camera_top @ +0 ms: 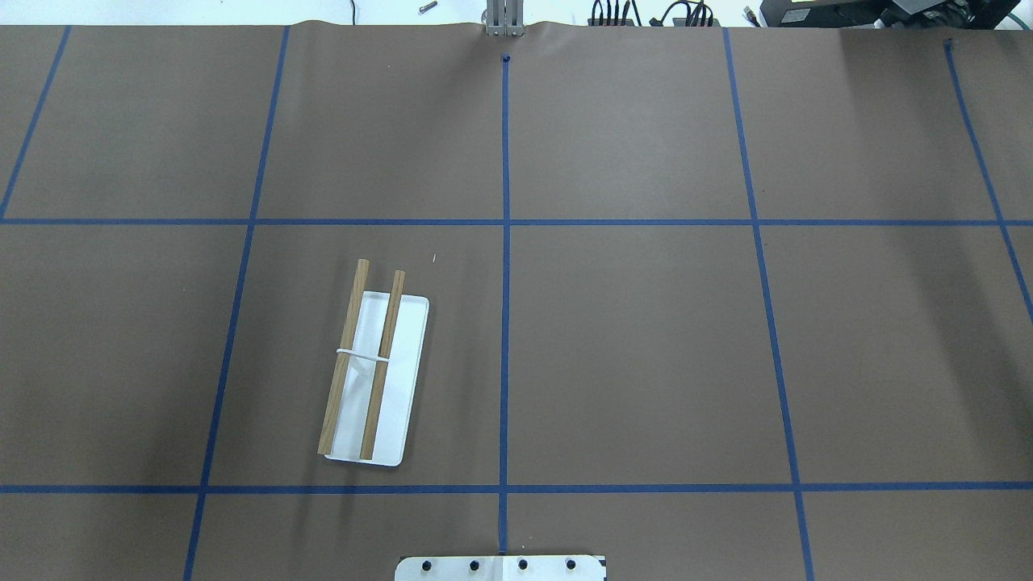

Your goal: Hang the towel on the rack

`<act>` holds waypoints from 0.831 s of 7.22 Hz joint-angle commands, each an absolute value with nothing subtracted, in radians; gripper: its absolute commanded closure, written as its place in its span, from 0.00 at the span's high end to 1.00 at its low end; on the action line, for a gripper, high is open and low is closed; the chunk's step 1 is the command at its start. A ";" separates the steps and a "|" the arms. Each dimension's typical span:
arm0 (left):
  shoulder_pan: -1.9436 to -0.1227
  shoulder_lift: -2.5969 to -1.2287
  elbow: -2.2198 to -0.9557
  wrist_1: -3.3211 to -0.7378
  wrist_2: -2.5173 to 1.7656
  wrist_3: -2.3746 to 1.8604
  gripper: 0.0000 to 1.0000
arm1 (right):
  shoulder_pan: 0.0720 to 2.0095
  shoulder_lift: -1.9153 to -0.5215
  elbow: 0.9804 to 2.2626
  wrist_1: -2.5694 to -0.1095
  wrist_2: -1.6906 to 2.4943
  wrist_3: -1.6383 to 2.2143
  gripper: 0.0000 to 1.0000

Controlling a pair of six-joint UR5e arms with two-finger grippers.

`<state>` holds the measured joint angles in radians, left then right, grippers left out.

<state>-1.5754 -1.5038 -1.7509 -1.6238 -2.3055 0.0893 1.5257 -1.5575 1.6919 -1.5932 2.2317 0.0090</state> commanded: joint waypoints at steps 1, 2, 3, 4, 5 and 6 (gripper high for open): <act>-1.575 -1.554 -1.752 -1.641 -2.310 0.086 0.99 | 1.517 -1.531 1.704 -1.515 2.209 0.023 1.00; -1.575 -1.568 -1.744 -1.698 -2.312 0.090 0.99 | 1.517 -1.531 1.695 -1.450 2.159 0.028 1.00; -1.574 -1.589 -1.720 -1.835 -2.307 0.083 0.99 | 1.517 -1.529 1.662 -1.439 2.174 0.037 1.00; -1.574 -1.623 -1.665 -1.918 -2.313 0.078 0.99 | 1.517 -1.534 1.628 -1.413 2.172 0.009 1.00; -1.574 -1.623 -1.660 -1.922 -2.316 0.080 0.99 | 1.506 -1.531 1.555 -1.344 2.174 0.009 1.00; -1.574 -1.615 -1.663 -1.925 -2.316 0.081 0.99 | 1.430 -1.532 1.476 -1.206 2.146 0.038 1.00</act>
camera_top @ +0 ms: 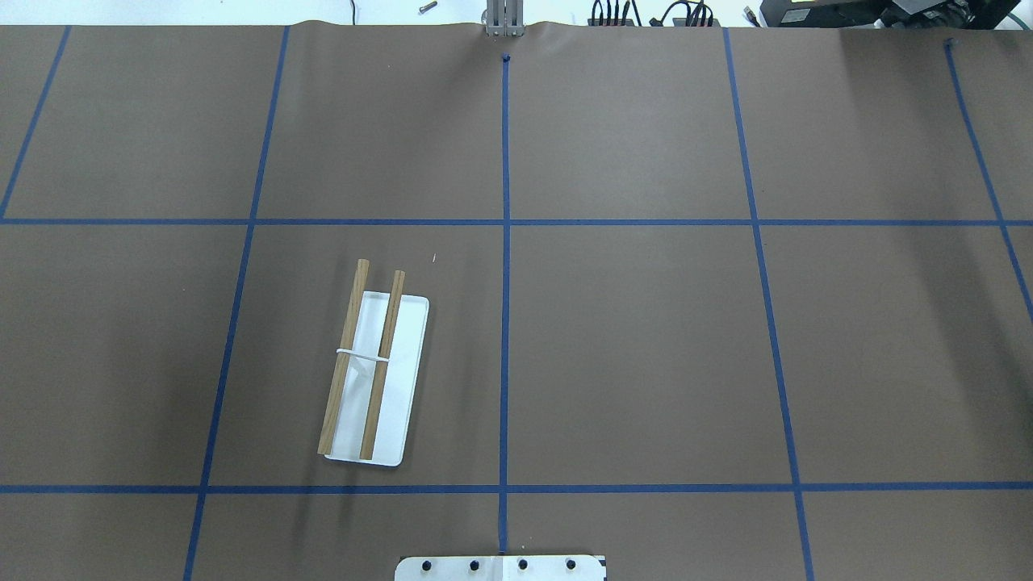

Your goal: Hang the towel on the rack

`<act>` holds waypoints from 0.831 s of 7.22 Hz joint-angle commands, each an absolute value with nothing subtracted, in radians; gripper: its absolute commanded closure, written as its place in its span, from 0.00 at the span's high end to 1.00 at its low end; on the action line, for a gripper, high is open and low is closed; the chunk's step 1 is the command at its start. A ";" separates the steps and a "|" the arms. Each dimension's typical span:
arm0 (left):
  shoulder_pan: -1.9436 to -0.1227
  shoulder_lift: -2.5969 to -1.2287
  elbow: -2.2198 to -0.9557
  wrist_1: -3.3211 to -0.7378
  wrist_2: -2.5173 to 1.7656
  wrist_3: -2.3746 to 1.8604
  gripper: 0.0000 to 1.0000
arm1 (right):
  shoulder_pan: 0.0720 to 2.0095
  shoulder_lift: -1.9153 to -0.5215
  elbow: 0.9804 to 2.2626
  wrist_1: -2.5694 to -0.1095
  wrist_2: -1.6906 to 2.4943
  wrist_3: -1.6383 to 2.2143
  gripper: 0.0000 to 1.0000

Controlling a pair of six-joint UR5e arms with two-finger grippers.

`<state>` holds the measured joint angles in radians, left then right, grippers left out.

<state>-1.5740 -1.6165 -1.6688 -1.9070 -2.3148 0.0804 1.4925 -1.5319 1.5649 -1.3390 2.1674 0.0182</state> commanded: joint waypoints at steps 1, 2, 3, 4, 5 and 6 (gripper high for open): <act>-1.574 -1.614 -1.661 -1.927 -2.316 0.081 0.99 | 1.380 -1.522 1.385 -1.115 2.123 0.084 1.00; -1.574 -1.614 -1.661 -1.927 -2.316 0.081 0.99 | 1.332 -1.520 1.308 -1.016 2.067 0.107 1.00; -1.574 -1.612 -1.661 -1.927 -2.316 0.081 0.99 | 1.316 -1.508 1.251 -0.976 2.040 0.109 1.00; -1.574 -1.612 -1.661 -1.927 -2.316 0.081 0.99 | 1.296 -1.500 1.226 -0.976 2.002 0.107 1.00; -1.574 -1.612 -1.663 -1.928 -2.316 0.081 0.99 | 1.269 -1.487 1.200 -0.979 1.914 0.104 0.99; -1.574 -1.612 -1.663 -1.928 -2.316 0.083 0.99 | 1.259 -1.447 1.130 -0.974 1.890 0.098 0.97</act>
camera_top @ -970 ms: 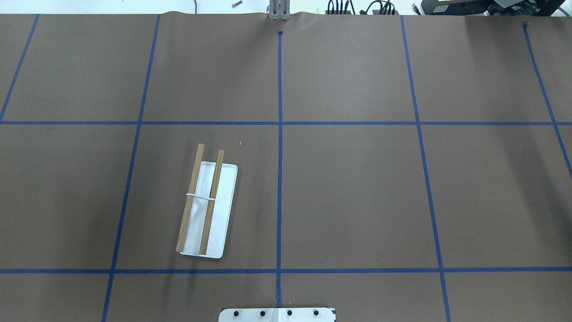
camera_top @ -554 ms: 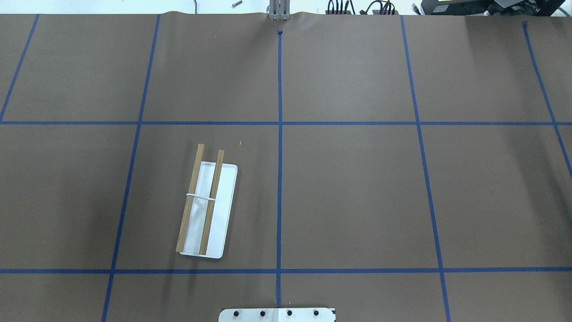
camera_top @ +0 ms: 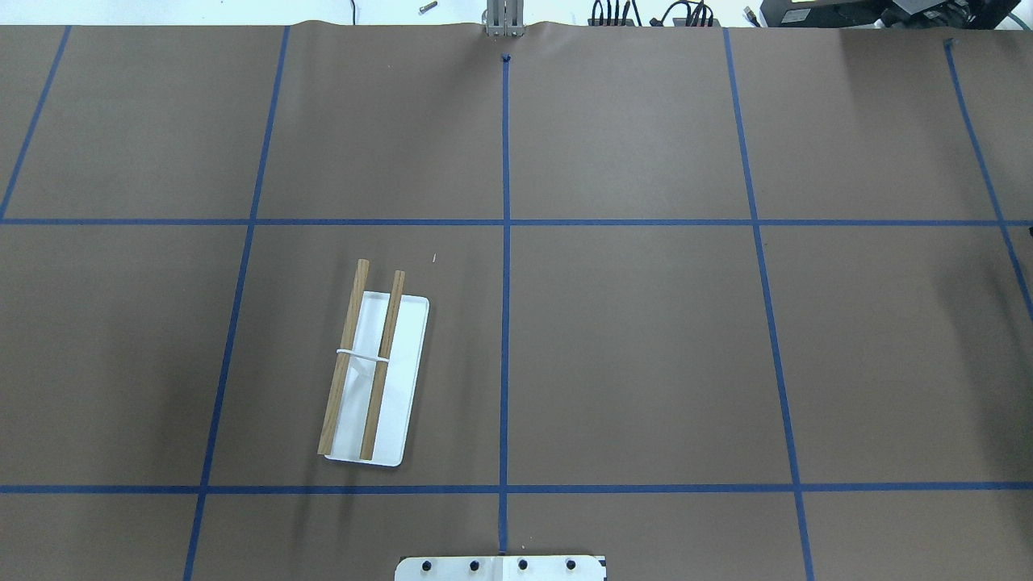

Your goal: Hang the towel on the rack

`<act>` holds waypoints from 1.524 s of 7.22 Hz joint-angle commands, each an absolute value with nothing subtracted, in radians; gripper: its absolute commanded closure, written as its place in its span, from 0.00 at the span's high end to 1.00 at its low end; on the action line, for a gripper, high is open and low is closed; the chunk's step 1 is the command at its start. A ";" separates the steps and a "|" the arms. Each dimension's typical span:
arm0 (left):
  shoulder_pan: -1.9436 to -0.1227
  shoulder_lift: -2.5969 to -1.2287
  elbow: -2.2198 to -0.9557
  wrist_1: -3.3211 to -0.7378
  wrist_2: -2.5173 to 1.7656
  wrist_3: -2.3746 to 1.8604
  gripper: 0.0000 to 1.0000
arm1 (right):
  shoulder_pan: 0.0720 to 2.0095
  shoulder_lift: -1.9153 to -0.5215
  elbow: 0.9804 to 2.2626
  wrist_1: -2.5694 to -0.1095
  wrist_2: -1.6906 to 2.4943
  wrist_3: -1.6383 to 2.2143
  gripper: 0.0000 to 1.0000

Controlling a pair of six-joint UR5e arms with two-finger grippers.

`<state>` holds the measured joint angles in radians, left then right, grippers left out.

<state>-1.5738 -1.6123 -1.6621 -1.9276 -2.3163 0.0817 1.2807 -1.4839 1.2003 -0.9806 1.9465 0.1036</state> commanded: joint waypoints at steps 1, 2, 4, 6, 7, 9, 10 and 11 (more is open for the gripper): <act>-1.574 -1.612 -1.663 -1.928 -2.316 0.083 0.99 | 1.259 -1.437 1.112 -0.974 1.890 0.094 0.83; -1.574 -1.614 -1.663 -1.928 -2.316 0.083 0.99 | 1.258 -1.437 1.103 -0.974 1.885 0.087 0.67; -1.572 -1.614 -1.661 -1.928 -2.316 0.081 0.99 | 1.255 -1.439 1.100 -0.974 1.867 0.084 0.61; -1.572 -1.615 -1.663 -1.928 -2.316 0.081 0.99 | 1.255 -1.439 1.100 -0.974 1.867 0.083 0.32; -1.574 -1.618 -1.660 -1.928 -2.316 0.081 0.99 | 1.255 -1.440 1.100 -0.974 1.864 0.083 0.27; -1.574 -1.618 -1.660 -1.927 -2.316 0.081 0.99 | 1.255 -1.445 1.100 -0.974 1.862 0.083 0.00; -1.574 -1.618 -1.660 -1.927 -2.316 0.081 0.99 | 1.255 -1.442 1.101 -0.974 1.864 0.083 0.00; -1.574 -1.618 -1.660 -1.927 -2.316 0.081 0.99 | 1.261 -1.439 1.114 -0.974 1.874 0.084 0.00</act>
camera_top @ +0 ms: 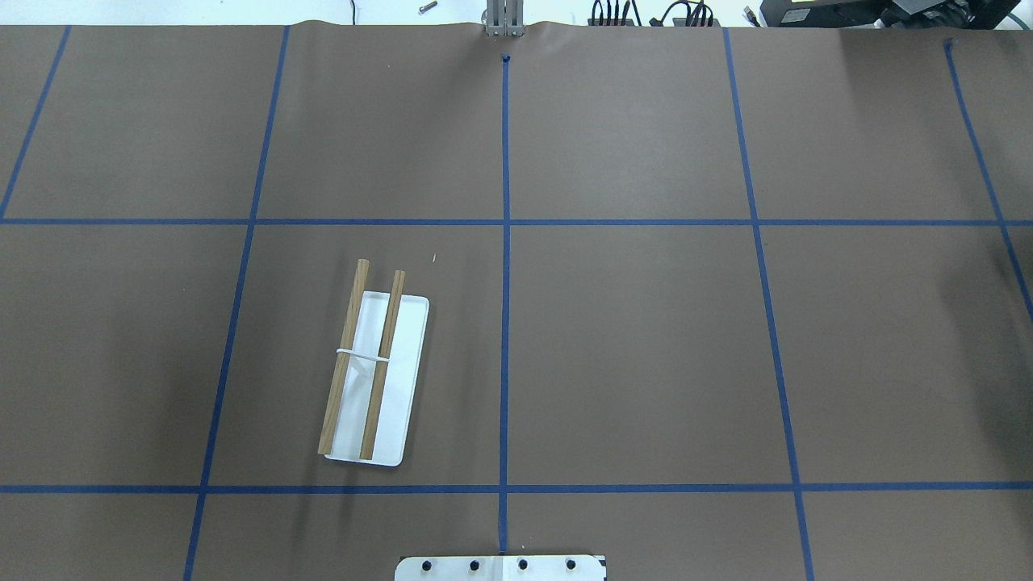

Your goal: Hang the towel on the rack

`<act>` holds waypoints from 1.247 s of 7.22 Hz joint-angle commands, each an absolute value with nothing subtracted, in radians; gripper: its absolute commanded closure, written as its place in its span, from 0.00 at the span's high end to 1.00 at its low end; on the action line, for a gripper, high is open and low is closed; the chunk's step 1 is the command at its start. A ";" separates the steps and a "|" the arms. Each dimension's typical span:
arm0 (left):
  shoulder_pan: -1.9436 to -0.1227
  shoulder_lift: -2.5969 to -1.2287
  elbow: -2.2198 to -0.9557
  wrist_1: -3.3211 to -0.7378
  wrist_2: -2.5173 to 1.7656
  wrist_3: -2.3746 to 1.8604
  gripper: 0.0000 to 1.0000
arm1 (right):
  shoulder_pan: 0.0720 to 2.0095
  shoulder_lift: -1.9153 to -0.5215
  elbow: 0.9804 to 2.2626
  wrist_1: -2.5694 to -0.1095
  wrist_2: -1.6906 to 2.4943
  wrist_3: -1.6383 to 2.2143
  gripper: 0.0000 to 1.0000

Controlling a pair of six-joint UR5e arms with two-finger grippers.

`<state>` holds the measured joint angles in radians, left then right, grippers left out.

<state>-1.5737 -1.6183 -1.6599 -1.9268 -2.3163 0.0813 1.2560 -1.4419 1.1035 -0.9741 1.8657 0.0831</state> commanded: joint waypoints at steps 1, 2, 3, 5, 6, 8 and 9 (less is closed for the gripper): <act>-1.572 -1.617 -1.660 -1.927 -2.316 0.081 0.99 | 1.285 -1.434 1.132 -0.977 1.882 0.086 0.00; -1.574 -1.617 -1.660 -1.927 -2.316 0.081 0.99 | 1.326 -1.431 1.170 -0.989 1.929 0.086 0.00; -1.574 -1.615 -1.660 -1.927 -2.318 0.083 0.99 | 1.391 -1.407 1.172 -0.989 2.022 0.086 0.00; -1.572 -1.626 -1.678 -1.928 -2.385 0.084 0.99 | 1.445 -1.384 1.222 -0.988 2.155 0.115 0.00; -1.574 -1.638 -1.678 -1.927 -2.404 0.084 0.99 | 1.448 -1.382 1.268 -0.989 2.178 0.173 0.00; -1.572 -1.641 -1.687 -1.949 -2.418 0.081 0.99 | 1.445 -1.361 1.417 -1.084 2.186 0.325 0.00; -1.572 -1.641 -1.692 -1.954 -2.449 0.080 0.99 | 1.427 -1.353 1.518 -1.165 2.210 0.397 0.00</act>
<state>-1.5730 -1.6401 -1.6857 -1.9437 -2.4215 0.0820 1.4406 -1.3659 1.4032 -1.0777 2.1881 0.3065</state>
